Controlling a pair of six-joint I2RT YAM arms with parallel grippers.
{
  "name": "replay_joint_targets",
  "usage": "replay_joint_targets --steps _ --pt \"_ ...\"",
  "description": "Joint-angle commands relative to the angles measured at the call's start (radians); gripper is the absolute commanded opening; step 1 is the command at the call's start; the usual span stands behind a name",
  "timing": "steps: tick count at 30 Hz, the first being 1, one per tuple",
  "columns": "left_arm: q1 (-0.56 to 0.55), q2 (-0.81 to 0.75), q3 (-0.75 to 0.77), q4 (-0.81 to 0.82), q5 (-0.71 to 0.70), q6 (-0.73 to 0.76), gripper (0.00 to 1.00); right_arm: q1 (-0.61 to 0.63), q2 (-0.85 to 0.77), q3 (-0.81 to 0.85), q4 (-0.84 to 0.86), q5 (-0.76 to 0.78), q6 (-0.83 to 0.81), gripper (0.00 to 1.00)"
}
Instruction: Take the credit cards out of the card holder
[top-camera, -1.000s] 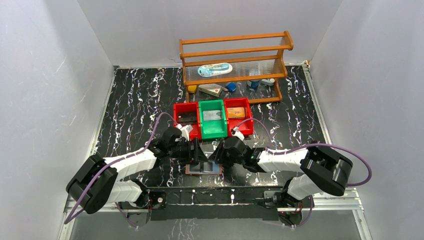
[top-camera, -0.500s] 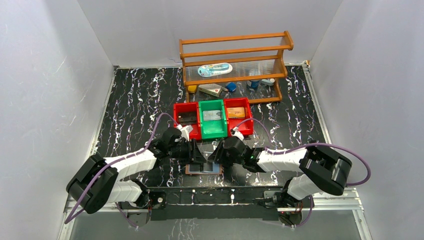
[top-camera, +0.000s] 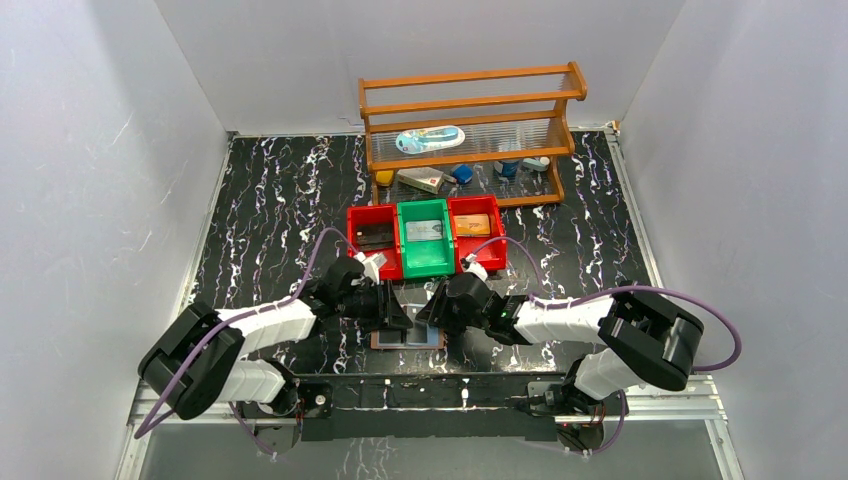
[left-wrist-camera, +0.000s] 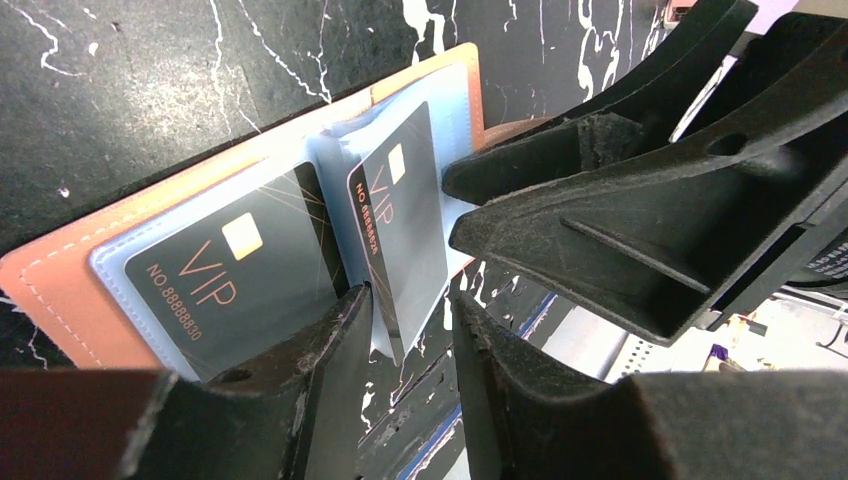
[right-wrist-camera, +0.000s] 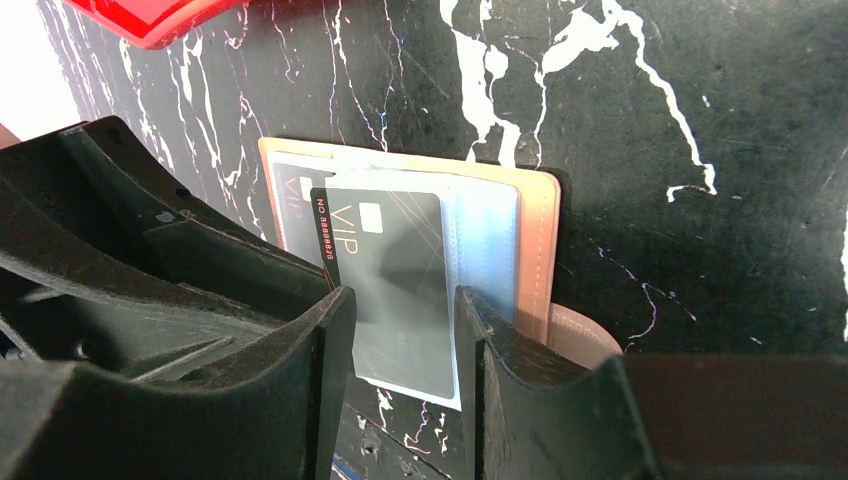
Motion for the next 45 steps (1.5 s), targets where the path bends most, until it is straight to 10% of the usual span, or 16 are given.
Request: replay_joint_targets --steps 1,19,31,38,45 --pt "-0.001 0.005 -0.022 0.043 0.024 -0.02 0.34 0.002 0.018 -0.014 -0.051 0.005 -0.012 0.5" --pt "-0.002 0.021 -0.05 0.123 0.016 -0.079 0.1 -0.002 0.017 -0.017 -0.051 0.005 -0.012 0.49" --pt "-0.001 -0.059 -0.019 -0.045 -0.031 -0.002 0.09 -0.002 0.017 -0.018 -0.047 0.002 -0.013 0.47" --pt "-0.001 0.027 -0.058 0.132 0.013 -0.07 0.2 -0.004 0.019 -0.021 -0.034 -0.007 -0.012 0.48" --pt "-0.001 0.024 -0.06 0.098 0.005 -0.046 0.08 -0.006 0.016 -0.021 -0.039 -0.008 -0.013 0.48"
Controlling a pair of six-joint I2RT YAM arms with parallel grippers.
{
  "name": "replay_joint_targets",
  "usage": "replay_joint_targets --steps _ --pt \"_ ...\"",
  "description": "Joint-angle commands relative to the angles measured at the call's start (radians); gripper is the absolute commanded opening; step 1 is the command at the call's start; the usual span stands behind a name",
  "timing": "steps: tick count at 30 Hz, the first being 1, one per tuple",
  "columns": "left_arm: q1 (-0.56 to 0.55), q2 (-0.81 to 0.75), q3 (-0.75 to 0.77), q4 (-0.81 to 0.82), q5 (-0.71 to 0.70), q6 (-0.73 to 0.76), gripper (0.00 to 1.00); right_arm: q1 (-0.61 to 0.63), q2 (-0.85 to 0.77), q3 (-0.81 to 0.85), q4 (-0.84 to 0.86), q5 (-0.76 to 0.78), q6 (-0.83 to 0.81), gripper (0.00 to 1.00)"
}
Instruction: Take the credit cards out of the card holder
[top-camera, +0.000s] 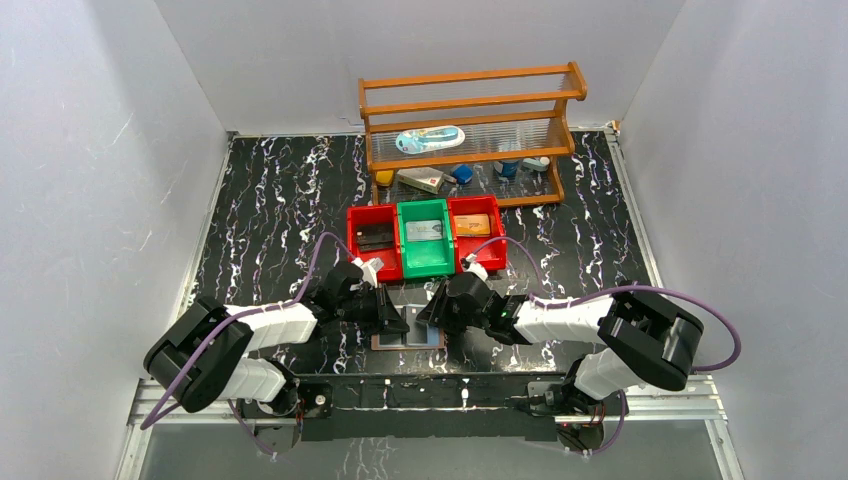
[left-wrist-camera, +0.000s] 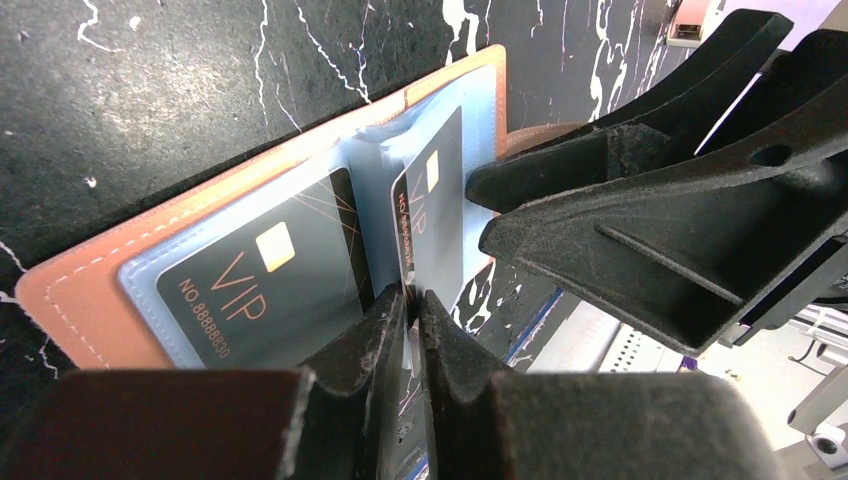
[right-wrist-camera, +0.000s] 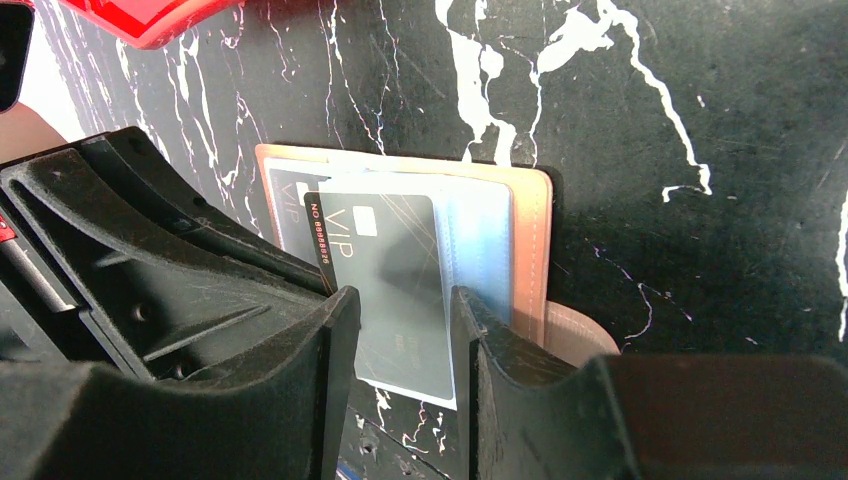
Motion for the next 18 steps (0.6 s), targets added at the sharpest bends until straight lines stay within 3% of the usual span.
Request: replay_joint_targets --steps 1,9,18 --pt "-0.001 -0.029 -0.003 -0.024 0.004 0.027 0.08 -0.003 0.015 -0.021 -0.04 -0.001 -0.013 0.48" --pt "-0.001 -0.051 -0.007 -0.042 0.01 0.037 0.0 -0.006 0.028 -0.018 -0.038 -0.011 -0.014 0.48" --pt "-0.001 -0.05 0.002 -0.032 0.033 0.041 0.14 -0.006 0.007 -0.018 -0.032 -0.017 -0.023 0.48"
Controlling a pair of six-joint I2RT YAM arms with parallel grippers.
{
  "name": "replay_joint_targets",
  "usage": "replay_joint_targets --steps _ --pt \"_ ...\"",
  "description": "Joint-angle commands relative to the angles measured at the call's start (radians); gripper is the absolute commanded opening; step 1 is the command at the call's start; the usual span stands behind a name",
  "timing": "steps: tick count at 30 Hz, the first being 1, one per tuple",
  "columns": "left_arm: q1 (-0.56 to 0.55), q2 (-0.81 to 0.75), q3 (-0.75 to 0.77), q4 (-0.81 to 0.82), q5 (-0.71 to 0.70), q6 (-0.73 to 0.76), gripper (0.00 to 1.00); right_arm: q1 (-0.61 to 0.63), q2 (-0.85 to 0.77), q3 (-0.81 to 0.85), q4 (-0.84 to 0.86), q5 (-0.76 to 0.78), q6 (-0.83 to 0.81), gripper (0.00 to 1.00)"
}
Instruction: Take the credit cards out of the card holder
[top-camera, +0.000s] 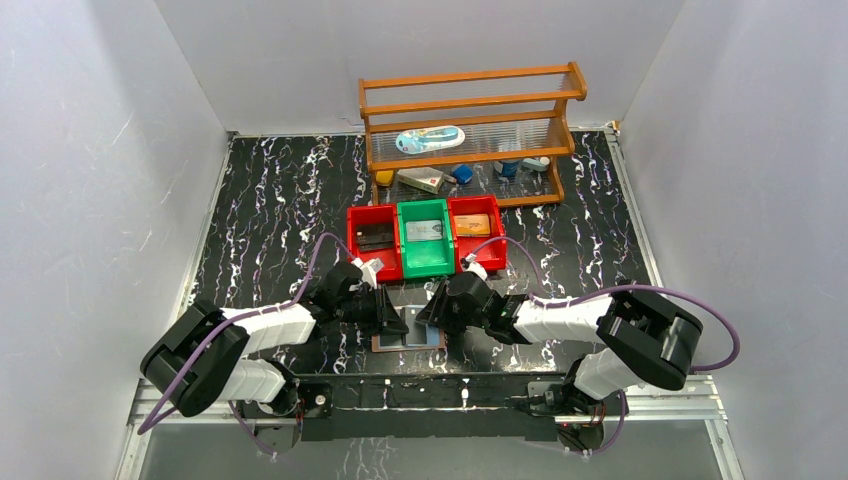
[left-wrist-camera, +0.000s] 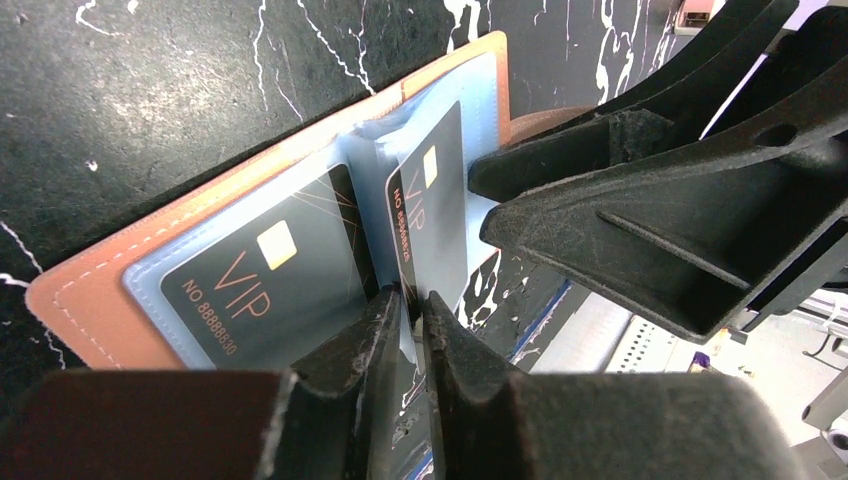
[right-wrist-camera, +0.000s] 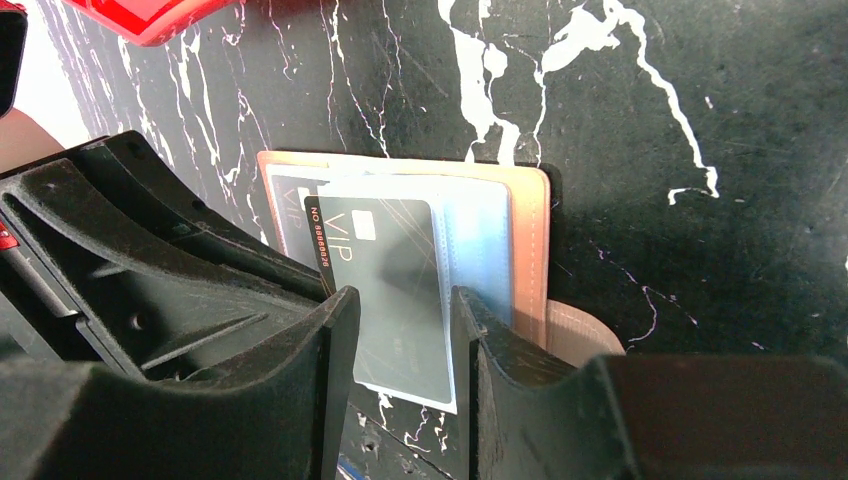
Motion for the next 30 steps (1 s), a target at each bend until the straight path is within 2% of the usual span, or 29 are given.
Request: replay_joint_targets --steps 1,7,15,23,30 --pt "-0.001 -0.023 0.001 0.021 0.049 0.011 0.15 -0.001 -0.001 -0.018 -0.038 -0.002 -0.024 0.48" --pt "-0.001 -0.012 -0.013 0.109 0.095 -0.025 0.14 -0.001 0.011 -0.018 -0.033 -0.007 -0.023 0.48" --pt "-0.002 -0.051 -0.028 0.097 0.069 -0.035 0.13 0.0 0.031 -0.009 -0.032 -0.014 -0.026 0.48" --pt "-0.002 -0.06 -0.03 0.092 0.065 -0.038 0.07 -0.002 0.04 -0.004 -0.033 -0.017 -0.029 0.48" --pt "-0.002 -0.092 -0.021 0.007 0.042 -0.001 0.06 -0.002 0.032 -0.006 -0.044 -0.008 -0.027 0.48"
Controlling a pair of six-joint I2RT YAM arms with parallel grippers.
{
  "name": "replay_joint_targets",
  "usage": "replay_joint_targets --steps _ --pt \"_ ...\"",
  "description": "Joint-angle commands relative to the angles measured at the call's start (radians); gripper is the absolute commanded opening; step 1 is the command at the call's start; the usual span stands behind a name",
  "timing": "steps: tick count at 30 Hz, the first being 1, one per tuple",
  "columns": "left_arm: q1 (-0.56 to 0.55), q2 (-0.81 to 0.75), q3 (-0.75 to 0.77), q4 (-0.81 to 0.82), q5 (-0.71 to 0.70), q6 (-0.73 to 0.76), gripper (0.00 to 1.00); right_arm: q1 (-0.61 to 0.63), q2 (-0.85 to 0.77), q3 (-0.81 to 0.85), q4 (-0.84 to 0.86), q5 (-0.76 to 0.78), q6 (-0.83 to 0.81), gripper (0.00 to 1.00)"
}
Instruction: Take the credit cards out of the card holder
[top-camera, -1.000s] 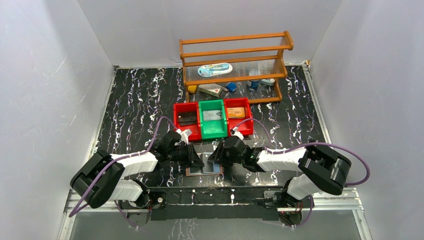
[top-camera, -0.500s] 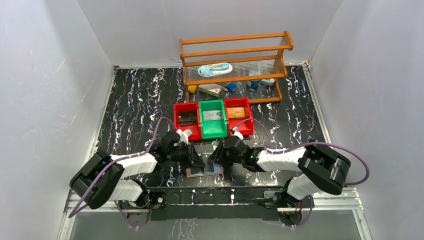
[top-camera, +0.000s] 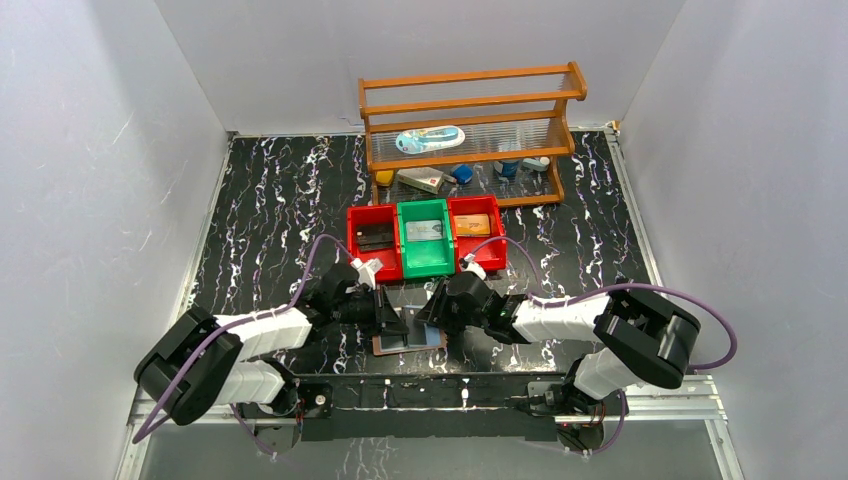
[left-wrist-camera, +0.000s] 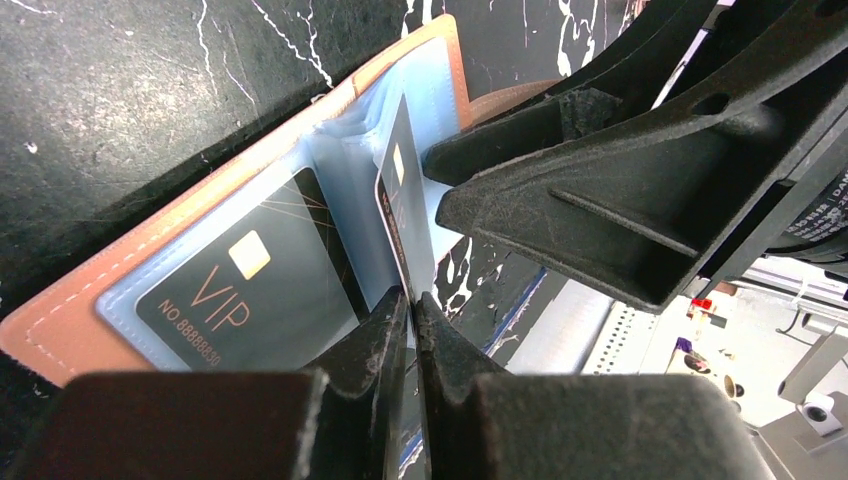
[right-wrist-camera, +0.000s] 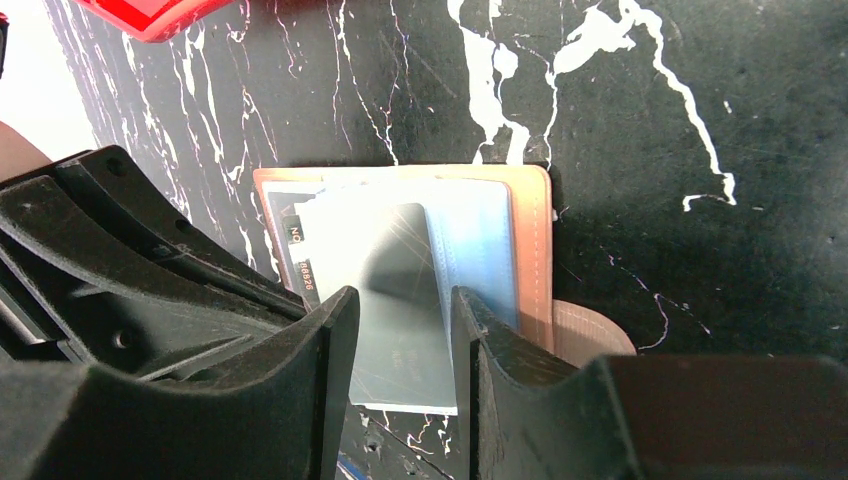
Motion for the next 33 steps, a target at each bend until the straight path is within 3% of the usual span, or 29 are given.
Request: replay_joint_targets --steps 1,13,18,22,33 --pt "-0.002 -0.06 0.004 -0.049 -0.004 0.035 0.06 -0.001 0.019 -0.006 -0.064 0.003 -0.024 0.48" --pt "-0.001 -0.086 0.007 -0.118 -0.031 0.066 0.05 -0.001 -0.089 0.034 -0.081 0.002 -0.11 0.48" --pt "-0.002 -0.073 0.011 -0.115 -0.031 0.069 0.04 0.0 -0.132 0.063 -0.028 -0.074 -0.162 0.48" --pt "-0.001 -0.065 0.018 -0.121 -0.03 0.073 0.04 0.001 -0.09 0.069 0.041 -0.132 -0.161 0.49" --pt "-0.001 -0.082 0.025 -0.15 -0.041 0.08 0.04 0.0 0.059 0.073 -0.068 -0.08 -0.075 0.48"
